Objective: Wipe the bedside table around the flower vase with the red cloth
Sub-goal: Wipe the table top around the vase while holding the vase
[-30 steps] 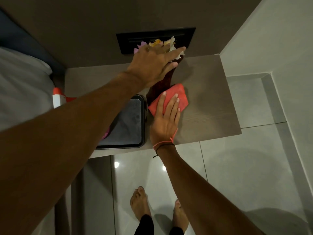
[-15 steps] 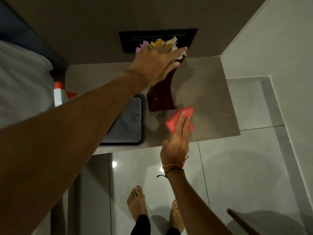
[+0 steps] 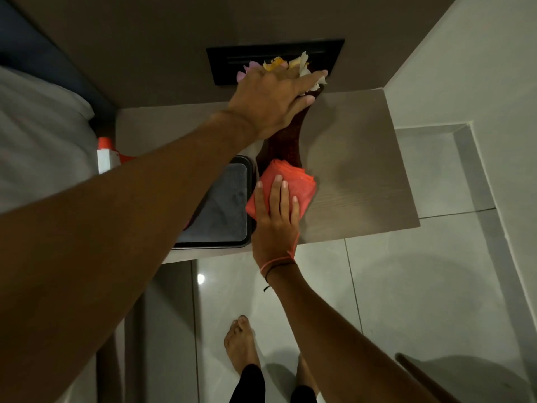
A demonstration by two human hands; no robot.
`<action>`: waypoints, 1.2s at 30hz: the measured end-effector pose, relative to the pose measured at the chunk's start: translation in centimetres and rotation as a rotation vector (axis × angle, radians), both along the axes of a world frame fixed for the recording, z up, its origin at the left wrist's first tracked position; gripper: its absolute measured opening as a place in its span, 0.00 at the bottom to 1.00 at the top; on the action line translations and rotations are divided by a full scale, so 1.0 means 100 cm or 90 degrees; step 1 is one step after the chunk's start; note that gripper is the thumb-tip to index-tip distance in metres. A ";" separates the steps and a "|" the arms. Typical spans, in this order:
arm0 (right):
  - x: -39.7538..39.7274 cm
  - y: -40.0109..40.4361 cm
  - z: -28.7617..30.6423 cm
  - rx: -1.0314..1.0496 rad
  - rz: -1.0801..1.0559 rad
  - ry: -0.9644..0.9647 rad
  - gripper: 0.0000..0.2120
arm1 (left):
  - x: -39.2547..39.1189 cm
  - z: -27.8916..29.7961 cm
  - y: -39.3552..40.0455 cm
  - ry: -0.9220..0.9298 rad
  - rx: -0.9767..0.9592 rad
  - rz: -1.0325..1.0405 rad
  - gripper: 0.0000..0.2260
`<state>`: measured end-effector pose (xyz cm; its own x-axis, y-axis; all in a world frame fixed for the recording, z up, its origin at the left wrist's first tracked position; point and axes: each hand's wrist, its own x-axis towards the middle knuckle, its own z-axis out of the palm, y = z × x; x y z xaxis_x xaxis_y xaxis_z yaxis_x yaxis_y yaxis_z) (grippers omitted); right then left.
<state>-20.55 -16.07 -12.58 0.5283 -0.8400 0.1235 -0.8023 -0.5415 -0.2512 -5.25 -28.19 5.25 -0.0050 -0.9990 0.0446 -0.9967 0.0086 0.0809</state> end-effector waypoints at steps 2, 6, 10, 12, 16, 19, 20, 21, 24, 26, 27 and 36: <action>-0.011 0.013 0.003 0.081 -0.023 0.006 0.30 | -0.001 -0.002 0.001 -0.006 -0.015 -0.003 0.24; -0.038 0.014 0.030 0.246 -0.227 -0.320 0.30 | 0.000 -0.006 0.003 -0.009 -0.036 -0.005 0.29; -0.038 -0.034 0.064 0.248 -0.317 -0.578 0.35 | -0.001 -0.015 0.004 -0.016 -0.052 -0.010 0.30; -0.031 -0.064 0.077 0.265 -0.281 -0.568 0.33 | 0.000 -0.016 0.003 -0.007 -0.054 -0.006 0.30; -0.015 -0.094 0.075 0.418 -0.137 -0.449 0.31 | 0.001 -0.017 0.002 -0.004 -0.053 -0.005 0.30; -0.018 -0.102 0.062 0.503 -0.147 -0.433 0.31 | -0.002 -0.021 0.005 -0.021 -0.065 -0.011 0.29; -0.022 -0.103 0.061 0.509 -0.151 -0.424 0.31 | -0.003 -0.022 0.006 -0.024 -0.067 -0.013 0.29; -0.026 -0.104 0.061 0.517 -0.152 -0.419 0.31 | -0.003 -0.024 0.007 -0.025 -0.070 -0.014 0.28; -0.038 -0.099 0.061 0.517 -0.166 -0.418 0.29 | -0.003 -0.025 0.008 -0.032 -0.077 -0.014 0.27; -0.043 -0.090 0.064 0.518 -0.175 -0.435 0.28 | -0.003 -0.025 0.008 -0.038 -0.076 -0.014 0.27; -0.047 -0.085 0.063 0.511 -0.181 -0.439 0.28 | -0.004 -0.025 0.008 -0.039 -0.075 -0.018 0.27; -0.055 -0.021 0.025 0.267 0.051 0.034 0.37 | -0.024 -0.032 0.030 -0.067 -0.084 0.003 0.27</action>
